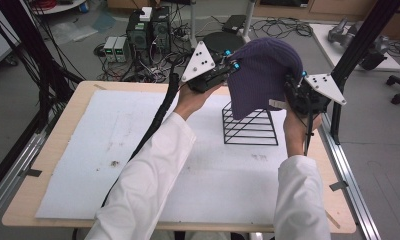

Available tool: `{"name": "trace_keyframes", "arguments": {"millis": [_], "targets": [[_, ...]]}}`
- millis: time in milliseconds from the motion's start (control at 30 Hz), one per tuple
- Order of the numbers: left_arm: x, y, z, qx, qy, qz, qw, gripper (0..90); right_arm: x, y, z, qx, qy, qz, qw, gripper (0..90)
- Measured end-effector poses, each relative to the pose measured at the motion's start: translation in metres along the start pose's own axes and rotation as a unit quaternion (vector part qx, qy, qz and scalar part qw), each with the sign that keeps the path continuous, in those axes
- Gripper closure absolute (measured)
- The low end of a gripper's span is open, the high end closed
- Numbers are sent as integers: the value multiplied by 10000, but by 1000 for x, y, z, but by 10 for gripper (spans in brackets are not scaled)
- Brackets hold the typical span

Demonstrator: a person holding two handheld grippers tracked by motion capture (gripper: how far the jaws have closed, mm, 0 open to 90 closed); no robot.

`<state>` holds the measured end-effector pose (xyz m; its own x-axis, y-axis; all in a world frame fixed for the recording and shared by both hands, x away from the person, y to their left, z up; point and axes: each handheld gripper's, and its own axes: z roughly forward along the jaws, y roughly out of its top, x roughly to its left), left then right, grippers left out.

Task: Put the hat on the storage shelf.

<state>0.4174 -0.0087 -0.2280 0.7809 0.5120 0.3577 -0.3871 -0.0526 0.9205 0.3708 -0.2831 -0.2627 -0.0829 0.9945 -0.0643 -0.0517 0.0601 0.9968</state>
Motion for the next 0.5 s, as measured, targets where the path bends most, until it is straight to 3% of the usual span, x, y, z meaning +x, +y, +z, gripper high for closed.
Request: {"name": "trace_keyframes", "arguments": {"millis": [500], "targets": [[-20, -18, 8, 310, -282, 55, 9991, 806, -5, -42, -13, 218, -109, 470, 9986, 792]]}}
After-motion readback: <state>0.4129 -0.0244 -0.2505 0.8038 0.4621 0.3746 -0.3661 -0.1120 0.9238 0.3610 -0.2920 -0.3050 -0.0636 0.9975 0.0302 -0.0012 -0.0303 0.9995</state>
